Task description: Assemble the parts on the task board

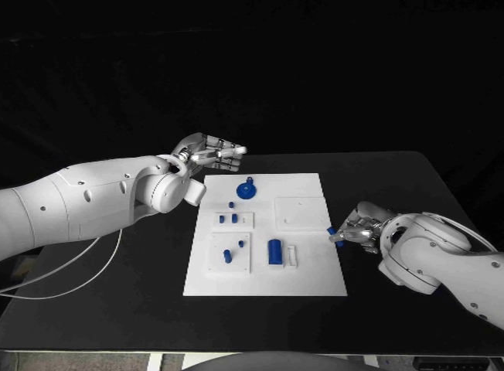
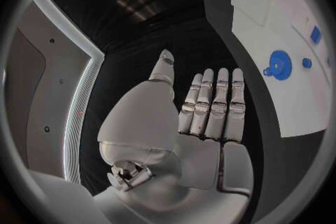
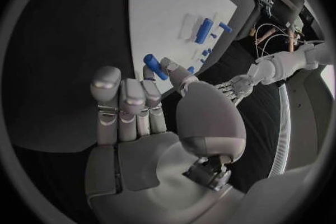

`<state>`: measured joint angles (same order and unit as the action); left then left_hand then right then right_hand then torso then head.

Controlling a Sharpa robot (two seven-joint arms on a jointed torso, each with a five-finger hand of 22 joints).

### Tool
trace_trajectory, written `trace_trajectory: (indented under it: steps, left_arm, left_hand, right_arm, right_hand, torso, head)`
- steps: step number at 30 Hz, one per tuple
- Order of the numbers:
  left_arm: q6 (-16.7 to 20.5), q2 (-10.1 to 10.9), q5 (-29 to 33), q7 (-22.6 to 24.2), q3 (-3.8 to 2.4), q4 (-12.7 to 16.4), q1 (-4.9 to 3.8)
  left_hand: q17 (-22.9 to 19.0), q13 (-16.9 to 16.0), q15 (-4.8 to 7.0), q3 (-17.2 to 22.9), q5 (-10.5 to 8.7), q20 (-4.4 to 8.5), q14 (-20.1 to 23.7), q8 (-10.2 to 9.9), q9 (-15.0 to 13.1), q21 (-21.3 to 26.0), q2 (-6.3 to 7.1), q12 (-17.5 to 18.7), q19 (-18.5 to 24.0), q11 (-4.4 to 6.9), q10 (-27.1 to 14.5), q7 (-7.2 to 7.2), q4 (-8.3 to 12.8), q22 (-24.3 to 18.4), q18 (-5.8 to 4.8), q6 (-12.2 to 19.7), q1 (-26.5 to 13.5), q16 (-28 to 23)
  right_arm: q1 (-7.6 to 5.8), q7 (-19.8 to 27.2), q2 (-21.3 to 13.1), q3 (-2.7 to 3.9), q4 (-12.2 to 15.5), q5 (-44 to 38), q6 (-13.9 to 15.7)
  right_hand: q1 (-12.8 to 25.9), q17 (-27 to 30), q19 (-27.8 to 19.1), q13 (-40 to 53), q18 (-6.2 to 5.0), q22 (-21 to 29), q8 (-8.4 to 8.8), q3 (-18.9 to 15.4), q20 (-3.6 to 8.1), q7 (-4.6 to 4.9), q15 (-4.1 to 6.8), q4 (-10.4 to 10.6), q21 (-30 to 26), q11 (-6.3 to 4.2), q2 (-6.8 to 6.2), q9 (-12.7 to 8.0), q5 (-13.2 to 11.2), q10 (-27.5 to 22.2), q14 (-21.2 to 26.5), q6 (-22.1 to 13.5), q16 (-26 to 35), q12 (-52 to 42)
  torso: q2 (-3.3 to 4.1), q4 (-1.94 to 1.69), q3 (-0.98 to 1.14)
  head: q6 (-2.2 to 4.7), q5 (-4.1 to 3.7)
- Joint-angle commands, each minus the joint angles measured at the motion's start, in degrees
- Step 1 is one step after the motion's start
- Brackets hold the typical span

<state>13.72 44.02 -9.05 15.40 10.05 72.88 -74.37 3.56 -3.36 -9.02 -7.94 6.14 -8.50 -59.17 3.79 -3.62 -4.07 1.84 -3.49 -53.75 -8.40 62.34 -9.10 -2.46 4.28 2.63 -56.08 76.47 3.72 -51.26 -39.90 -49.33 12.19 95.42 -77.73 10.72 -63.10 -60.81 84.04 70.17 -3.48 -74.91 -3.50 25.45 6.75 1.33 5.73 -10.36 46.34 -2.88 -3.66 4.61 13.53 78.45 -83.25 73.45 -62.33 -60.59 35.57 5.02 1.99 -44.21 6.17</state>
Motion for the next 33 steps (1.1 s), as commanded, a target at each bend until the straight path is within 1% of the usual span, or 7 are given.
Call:
trace_trajectory:
  steps: [1,6,9,17,22,27,33]
  left_arm:
    - [-0.40,-0.14,0.30,0.33,-0.04,0.14,-0.04]
    - [-0.44,-0.30,0.30,0.28,-0.04,0.10,-0.04]
    - [-0.49,-0.37,0.30,0.23,-0.04,0.08,-0.04]
    - [-0.57,-0.45,0.30,0.17,-0.04,0.08,-0.04]
    - [-0.64,-0.48,0.30,0.15,-0.04,0.07,-0.04]
    - [-0.73,-0.55,0.30,0.11,-0.04,0.06,-0.04]
    - [-0.82,-0.53,0.30,0.02,-0.04,0.09,-0.04]
  left_hand:
    - [-0.05,0.02,-0.07,-0.03,0.10,0.13,-0.17,-0.02,0.08,-0.39,0.08,-0.10,-0.05,-0.09,0.29,-0.07,-0.50,0.02,0.15,0.49,-0.44,-0.26]
    - [-0.05,0.02,-0.07,-0.03,0.10,0.13,-0.17,-0.02,0.08,-0.39,0.08,-0.10,-0.05,-0.09,0.29,-0.07,-0.50,0.02,0.15,0.49,-0.44,-0.26]
    - [-0.05,0.02,-0.07,-0.03,0.10,0.13,-0.17,-0.02,0.08,-0.39,0.08,-0.10,-0.05,-0.09,0.29,-0.07,-0.50,0.02,0.15,0.49,-0.44,-0.26]
    - [-0.05,0.02,-0.07,-0.03,0.10,0.13,-0.17,-0.02,0.08,-0.39,0.08,-0.10,-0.05,-0.09,0.29,-0.07,-0.50,0.02,0.15,0.49,-0.44,-0.26]
    - [-0.05,0.02,-0.07,-0.03,0.10,0.13,-0.17,-0.02,0.08,-0.39,0.08,-0.10,-0.05,-0.09,0.29,-0.07,-0.50,0.02,0.15,0.49,-0.44,-0.26]
    - [-0.05,0.02,-0.11,-0.01,0.06,0.10,-0.13,-0.05,0.09,-0.36,0.11,-0.10,-0.04,-0.11,0.23,-0.09,-0.59,0.00,0.18,0.70,-0.53,-0.25]
    - [-0.05,0.02,-0.11,-0.01,0.06,0.10,-0.13,-0.05,0.09,-0.36,0.11,-0.10,-0.04,-0.11,0.23,-0.09,-0.59,0.00,0.18,0.70,-0.53,-0.25]
  right_arm:
    - [-0.02,0.36,0.88,0.10,1.10,0.52,0.66]
    - [-0.05,0.44,2.40,-0.41,1.30,1.84,0.12]
    - [-0.06,0.50,3.38,-1.22,0.93,2.88,-0.33]
    - [-0.06,0.83,6.12,-3.71,-0.63,4.93,-1.62]
    - [-0.05,0.72,7.36,-4.77,-1.55,5.40,-2.43]
    - [-0.05,0.61,8.56,-5.35,-2.49,5.47,-2.56]
    - [-0.04,0.62,9.50,-5.58,-3.57,4.67,-2.18]
  right_hand:
    - [0.17,0.24,3.26,0.10,0.66,-5.25,-0.18,-0.72,0.38,0.02,0.14,0.18,0.31,-0.41,0.58,-0.18,-0.57,0.94,-0.32,0.42,0.18,-0.08]
    - [0.27,0.48,3.23,0.09,0.68,-5.16,-0.17,-1.02,0.39,0.04,0.14,0.39,0.10,-0.39,0.78,-0.24,-0.58,0.90,-0.27,0.34,0.20,0.04]
    - [0.71,0.54,3.22,0.09,0.68,-5.15,-0.16,-1.20,0.39,0.01,0.13,0.80,0.04,-0.38,0.97,-0.27,-0.86,0.89,-0.26,0.27,0.19,0.08]
    - [1.44,0.83,3.24,0.13,0.74,-5.10,-0.17,-1.94,0.36,-0.08,0.11,2.09,-0.10,-0.41,1.34,-0.32,-1.50,1.03,-0.23,0.23,0.17,0.05]
    - [1.40,1.07,3.22,0.08,0.78,-5.09,-0.17,-3.16,0.38,-0.10,0.12,2.23,-0.22,-0.42,1.74,-0.35,-1.33,1.05,-0.20,0.20,0.10,0.16]
    - [1.59,1.11,3.21,0.05,0.78,-5.08,-0.16,-3.35,0.37,-0.09,0.11,2.42,-0.23,-0.41,1.83,-0.36,-1.36,1.05,-0.19,0.18,0.10,0.19]
    - [1.78,1.16,3.22,0.07,0.78,-5.06,-0.16,-3.71,0.38,-0.13,0.12,2.78,-0.28,-0.41,1.96,-0.38,-2.31,1.09,-0.18,0.19,0.07,0.16]
  torso:
    - [0.04,-0.02,0.02]
    - [0.05,-0.07,0.04]
    - [0.03,-0.06,0.01]
    - [0.12,-0.10,0.13]
    - [0.07,-0.03,0.10]
    - [0.08,-0.03,0.12]
    - [0.09,-0.06,0.10]
  head:
    - [0.00,0.03]
    - [-0.03,0.05]
    - [-0.14,0.18]
    - [-0.22,0.27]
    - [-0.29,0.31]
    - [-0.28,0.29]
    - [-0.29,0.35]
